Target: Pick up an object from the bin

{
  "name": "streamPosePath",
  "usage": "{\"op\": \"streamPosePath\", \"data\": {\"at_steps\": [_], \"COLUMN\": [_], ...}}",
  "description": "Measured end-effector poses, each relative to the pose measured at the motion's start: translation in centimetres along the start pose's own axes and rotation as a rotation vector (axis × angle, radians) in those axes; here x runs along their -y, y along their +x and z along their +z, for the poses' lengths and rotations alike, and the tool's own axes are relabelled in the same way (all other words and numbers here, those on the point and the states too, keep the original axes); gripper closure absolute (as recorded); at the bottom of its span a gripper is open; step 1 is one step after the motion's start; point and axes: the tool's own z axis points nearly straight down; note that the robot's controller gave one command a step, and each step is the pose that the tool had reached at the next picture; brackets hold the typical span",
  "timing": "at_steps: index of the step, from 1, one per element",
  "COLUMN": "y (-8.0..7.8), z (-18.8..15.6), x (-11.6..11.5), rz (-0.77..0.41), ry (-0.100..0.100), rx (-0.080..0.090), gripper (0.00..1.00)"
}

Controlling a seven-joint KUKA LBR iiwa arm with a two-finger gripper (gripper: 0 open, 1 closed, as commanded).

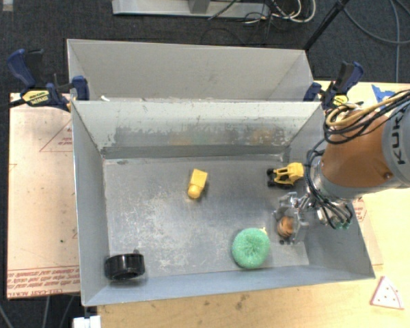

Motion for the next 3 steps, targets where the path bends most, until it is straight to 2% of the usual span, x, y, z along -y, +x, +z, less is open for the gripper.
{"op": "streamPosePath", "data": {"at_steps": [1, 2, 3], "y": [0.0, 0.2, 0.2], "z": [-0.2, -1.3, -3.7], "x": [0.0, -0.1, -0.1], "rz": [0.0, -0.001, -0.001], "ry": [0.0, -0.002, -0.002], "rx": [0.0, -0.009, -0.009], "gripper": [1.0, 1.0, 1.0]}}
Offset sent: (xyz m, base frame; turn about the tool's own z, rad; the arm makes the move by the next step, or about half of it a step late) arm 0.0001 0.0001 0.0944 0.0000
